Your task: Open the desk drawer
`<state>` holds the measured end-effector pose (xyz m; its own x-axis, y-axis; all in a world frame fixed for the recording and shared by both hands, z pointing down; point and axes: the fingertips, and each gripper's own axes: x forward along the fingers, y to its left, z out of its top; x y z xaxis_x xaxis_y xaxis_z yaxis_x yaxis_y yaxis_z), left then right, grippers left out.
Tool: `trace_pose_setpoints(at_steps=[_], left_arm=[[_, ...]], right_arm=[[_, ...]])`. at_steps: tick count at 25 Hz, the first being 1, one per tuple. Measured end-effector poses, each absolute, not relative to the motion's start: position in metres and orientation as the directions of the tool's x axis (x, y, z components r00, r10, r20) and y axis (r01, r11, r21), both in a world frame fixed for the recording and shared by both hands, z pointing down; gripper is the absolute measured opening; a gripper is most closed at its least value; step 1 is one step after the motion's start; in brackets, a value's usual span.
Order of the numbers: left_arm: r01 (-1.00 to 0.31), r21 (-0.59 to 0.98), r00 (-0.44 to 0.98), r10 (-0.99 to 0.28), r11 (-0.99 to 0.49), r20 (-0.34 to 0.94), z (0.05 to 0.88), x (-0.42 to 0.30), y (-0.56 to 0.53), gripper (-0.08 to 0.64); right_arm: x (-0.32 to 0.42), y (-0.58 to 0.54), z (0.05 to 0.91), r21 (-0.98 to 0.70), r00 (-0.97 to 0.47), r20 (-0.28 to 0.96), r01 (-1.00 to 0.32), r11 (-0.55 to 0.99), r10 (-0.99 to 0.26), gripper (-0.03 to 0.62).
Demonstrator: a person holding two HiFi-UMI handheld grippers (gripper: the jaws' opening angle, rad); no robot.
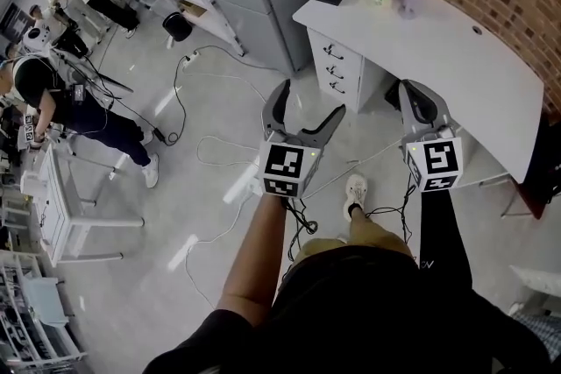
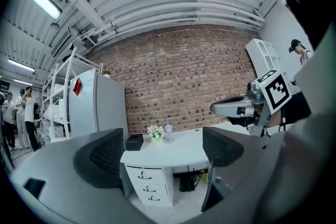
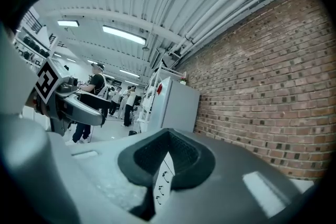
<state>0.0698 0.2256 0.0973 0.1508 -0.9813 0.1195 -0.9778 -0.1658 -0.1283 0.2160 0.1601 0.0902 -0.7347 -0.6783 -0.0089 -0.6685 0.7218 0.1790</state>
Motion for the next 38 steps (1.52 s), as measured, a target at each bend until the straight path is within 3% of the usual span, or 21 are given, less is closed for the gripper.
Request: trace_pose_setpoints(at_steps=[17,38], left_arm=[[-0.975,-0.169,0.111,-0.978,-0.142,0.178,0.101,0.044,0.059,0.462],[-0.972,-0.138,0.158,-0.964,-0.190,0.215,0.137,0.028,-0.026,0.462]], right_arm=[[0.165,-0.016,0.095,0.141,-0.781,-0.034,-0.622,0.771,-0.624,0.000],[0.130,-0.094,0.133,0.109,-0.782,0.000,-0.620,0.777,-0.624,0.000]])
